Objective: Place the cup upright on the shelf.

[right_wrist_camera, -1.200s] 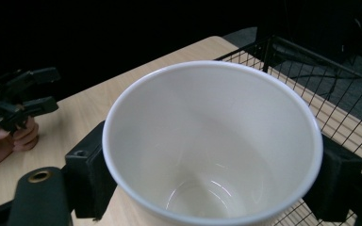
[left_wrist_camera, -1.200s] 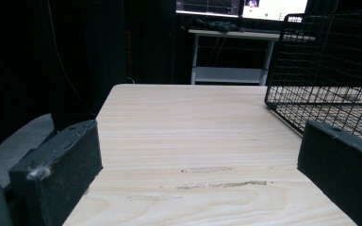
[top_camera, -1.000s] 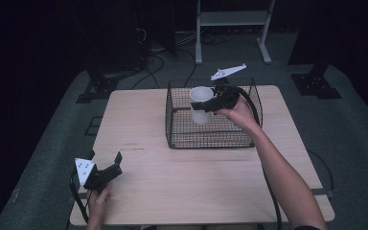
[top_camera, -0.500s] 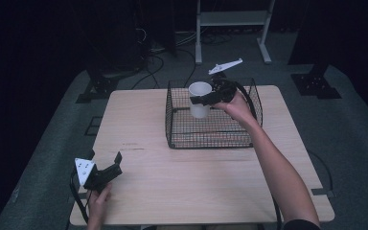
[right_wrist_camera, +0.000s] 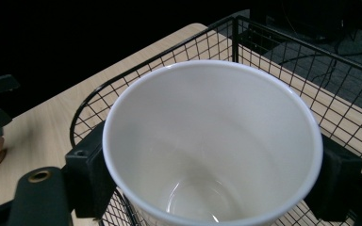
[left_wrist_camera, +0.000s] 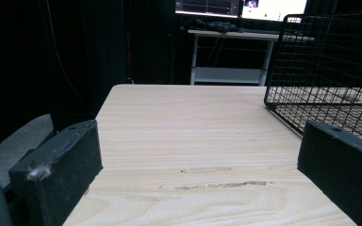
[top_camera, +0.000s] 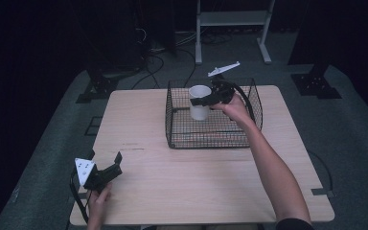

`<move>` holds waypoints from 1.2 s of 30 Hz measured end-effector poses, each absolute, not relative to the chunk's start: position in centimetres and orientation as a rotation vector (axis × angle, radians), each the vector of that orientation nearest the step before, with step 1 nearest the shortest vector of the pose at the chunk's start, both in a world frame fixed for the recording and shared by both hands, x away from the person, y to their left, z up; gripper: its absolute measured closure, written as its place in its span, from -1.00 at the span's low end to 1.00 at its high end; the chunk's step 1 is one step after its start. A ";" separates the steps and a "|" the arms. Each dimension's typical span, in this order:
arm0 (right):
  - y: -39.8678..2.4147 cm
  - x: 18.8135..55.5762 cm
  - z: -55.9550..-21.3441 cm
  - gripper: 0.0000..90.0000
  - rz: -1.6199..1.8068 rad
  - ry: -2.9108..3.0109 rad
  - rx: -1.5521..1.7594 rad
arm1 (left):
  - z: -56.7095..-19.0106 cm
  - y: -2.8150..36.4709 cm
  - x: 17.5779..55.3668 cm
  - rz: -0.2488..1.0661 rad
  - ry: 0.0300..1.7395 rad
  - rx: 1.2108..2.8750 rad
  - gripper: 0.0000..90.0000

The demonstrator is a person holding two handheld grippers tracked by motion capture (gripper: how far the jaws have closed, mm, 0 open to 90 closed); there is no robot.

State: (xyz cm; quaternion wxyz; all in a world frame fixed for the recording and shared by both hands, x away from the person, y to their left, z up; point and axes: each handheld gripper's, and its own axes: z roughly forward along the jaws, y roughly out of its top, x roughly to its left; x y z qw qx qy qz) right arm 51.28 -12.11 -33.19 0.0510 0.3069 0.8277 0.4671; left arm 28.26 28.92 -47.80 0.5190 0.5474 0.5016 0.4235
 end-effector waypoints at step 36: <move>-12.3 53.2 -37.1 -0.59 1.376 2.557 1.027 | -47.8 28.9 28.2 1.015 1.204 1.313 -1.00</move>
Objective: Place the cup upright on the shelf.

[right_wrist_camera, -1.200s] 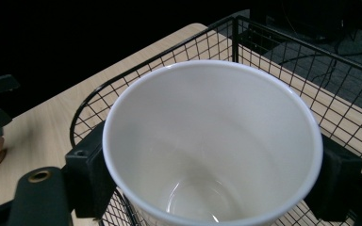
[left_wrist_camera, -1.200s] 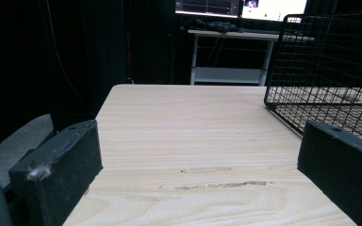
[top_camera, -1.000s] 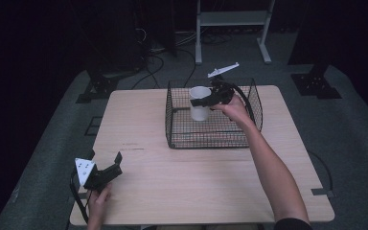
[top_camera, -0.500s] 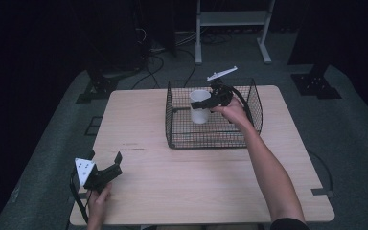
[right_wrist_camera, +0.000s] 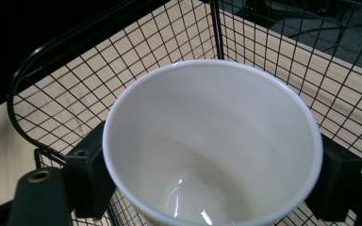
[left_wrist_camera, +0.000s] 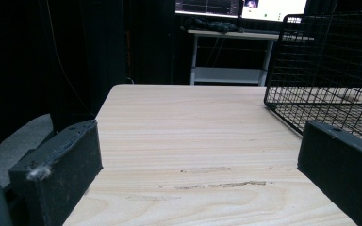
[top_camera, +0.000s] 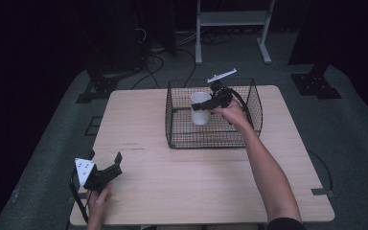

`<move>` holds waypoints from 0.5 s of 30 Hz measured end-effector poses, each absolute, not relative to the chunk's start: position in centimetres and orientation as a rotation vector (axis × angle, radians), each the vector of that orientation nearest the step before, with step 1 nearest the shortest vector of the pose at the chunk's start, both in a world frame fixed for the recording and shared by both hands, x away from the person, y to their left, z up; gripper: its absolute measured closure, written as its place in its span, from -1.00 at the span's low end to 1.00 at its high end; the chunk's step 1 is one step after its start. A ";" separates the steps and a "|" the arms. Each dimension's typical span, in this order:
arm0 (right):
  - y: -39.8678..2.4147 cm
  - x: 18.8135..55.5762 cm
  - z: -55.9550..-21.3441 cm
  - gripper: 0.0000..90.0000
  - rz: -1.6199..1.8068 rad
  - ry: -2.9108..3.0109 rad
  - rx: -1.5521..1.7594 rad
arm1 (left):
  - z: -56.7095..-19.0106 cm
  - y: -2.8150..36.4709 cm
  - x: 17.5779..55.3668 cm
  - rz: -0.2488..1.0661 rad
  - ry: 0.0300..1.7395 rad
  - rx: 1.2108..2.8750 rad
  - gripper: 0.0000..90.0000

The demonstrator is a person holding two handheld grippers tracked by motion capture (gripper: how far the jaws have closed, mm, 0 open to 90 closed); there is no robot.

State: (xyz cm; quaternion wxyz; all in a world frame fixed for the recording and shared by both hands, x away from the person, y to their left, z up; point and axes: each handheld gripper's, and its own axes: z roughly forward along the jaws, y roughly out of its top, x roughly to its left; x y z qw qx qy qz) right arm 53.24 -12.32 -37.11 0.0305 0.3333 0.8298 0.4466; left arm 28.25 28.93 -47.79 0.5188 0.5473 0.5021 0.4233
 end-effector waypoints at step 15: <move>-12.8 53.9 -38.7 -0.59 1.294 2.587 1.083 | -47.8 28.9 28.3 1.015 1.204 1.313 -1.00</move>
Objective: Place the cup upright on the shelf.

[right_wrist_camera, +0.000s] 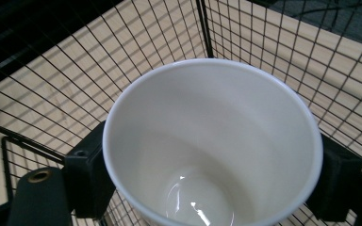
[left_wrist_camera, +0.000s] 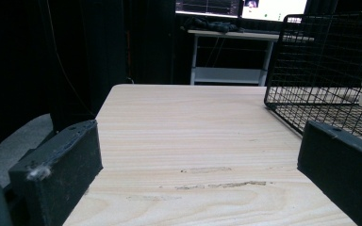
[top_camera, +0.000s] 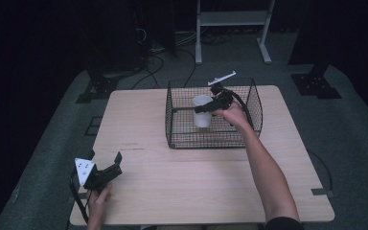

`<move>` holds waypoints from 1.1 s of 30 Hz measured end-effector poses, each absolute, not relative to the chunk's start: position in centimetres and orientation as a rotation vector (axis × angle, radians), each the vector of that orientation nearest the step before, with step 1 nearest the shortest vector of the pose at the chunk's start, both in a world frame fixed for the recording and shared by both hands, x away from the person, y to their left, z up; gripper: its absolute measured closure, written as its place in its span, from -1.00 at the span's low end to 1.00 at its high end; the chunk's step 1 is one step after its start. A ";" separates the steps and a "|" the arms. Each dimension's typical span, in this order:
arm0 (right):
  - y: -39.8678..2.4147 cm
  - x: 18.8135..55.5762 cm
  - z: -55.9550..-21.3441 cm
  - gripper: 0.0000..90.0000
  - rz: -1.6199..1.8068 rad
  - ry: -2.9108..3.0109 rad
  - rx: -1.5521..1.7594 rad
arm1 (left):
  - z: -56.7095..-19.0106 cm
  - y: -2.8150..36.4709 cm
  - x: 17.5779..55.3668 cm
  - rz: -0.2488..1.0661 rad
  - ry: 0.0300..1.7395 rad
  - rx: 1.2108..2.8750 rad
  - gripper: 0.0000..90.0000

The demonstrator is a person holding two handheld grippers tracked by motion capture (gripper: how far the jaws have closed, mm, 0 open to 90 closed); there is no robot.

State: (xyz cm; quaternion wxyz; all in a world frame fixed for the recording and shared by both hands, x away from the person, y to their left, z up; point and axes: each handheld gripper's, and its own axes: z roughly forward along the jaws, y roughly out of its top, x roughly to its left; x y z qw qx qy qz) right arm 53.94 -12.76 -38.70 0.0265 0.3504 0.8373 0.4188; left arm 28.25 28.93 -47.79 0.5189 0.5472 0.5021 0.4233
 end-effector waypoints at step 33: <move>-12.1 54.4 -40.4 -0.60 1.144 2.647 1.106 | -47.8 28.9 28.3 1.015 1.206 1.312 -1.00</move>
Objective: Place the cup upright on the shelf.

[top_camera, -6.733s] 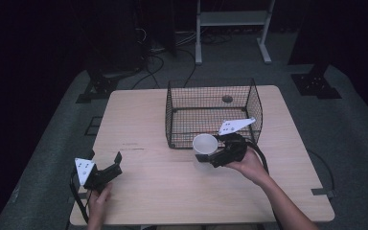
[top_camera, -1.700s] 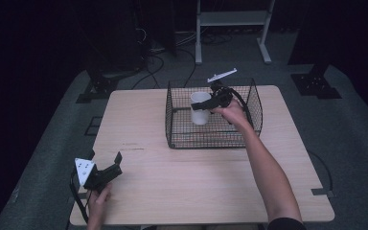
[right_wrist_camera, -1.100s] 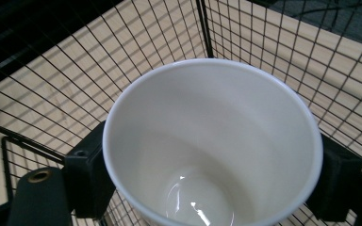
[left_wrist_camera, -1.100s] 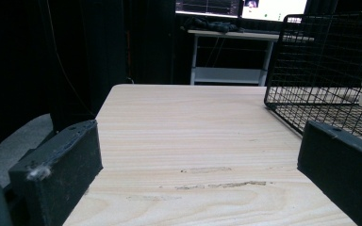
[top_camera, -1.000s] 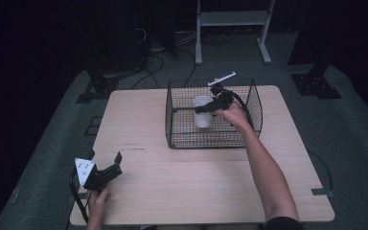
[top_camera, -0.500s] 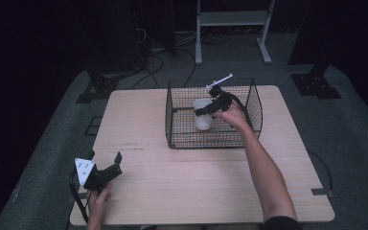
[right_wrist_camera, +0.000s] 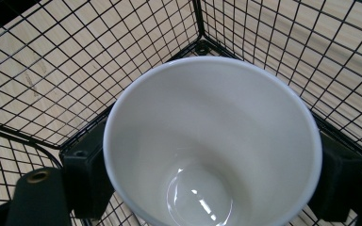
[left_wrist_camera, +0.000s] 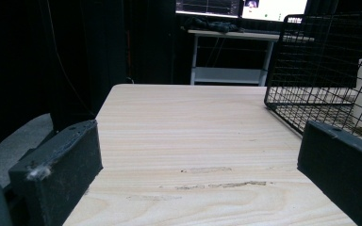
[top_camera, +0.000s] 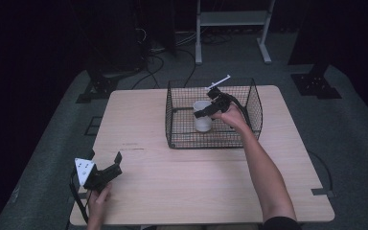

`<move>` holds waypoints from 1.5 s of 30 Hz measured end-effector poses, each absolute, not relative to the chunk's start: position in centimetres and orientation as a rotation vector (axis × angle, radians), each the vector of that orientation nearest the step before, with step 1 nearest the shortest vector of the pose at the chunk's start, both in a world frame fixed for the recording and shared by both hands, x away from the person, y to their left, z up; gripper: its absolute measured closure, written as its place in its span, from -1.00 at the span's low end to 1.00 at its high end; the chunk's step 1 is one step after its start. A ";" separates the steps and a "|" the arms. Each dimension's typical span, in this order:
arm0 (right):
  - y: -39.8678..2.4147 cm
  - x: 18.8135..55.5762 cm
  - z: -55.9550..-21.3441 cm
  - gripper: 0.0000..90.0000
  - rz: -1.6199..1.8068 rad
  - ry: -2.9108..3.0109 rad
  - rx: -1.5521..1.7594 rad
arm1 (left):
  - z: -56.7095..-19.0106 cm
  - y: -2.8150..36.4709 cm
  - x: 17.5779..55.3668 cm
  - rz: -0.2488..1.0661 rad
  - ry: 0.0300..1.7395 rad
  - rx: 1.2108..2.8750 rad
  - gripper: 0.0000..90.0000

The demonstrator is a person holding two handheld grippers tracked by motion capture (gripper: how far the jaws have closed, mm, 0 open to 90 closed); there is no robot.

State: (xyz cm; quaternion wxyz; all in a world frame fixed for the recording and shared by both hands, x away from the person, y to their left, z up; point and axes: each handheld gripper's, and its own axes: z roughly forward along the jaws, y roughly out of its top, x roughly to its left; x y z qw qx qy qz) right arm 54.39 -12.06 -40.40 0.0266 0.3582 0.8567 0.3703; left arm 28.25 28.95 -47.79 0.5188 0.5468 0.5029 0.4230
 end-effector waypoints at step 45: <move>-13.1 52.6 -36.9 -0.72 1.392 2.530 1.069 | -47.8 28.9 28.3 1.018 1.209 1.314 -1.00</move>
